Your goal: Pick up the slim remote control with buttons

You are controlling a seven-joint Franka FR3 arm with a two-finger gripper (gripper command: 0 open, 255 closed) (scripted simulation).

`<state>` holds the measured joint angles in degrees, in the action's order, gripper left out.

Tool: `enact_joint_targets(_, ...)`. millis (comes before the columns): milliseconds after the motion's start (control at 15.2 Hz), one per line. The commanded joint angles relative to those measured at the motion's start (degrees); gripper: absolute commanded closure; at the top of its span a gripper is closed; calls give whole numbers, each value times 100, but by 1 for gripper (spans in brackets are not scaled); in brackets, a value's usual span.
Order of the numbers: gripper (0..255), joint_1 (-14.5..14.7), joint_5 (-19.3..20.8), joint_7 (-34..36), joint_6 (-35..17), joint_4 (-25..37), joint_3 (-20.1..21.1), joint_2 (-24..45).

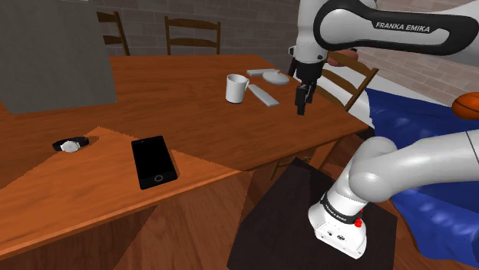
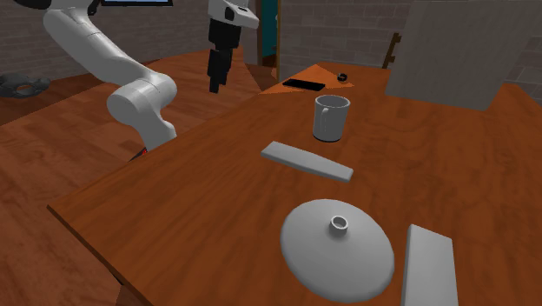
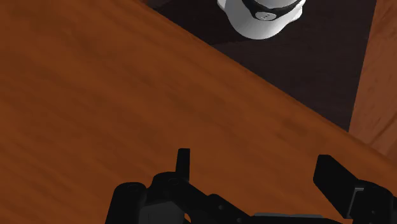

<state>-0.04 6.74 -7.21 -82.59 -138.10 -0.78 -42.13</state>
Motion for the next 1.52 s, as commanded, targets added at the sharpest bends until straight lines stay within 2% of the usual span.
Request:
enact_joint_targets(0, 0, 0, 0, 0, 0, 0, 0, 0)
enact_joint_targets(726, 0, -455, -74, 579, -1701, 880, -465, 1976)
enact_joint_targets(1452, 0, -823, -516, 886, -2724, 2408, -968, 3932)
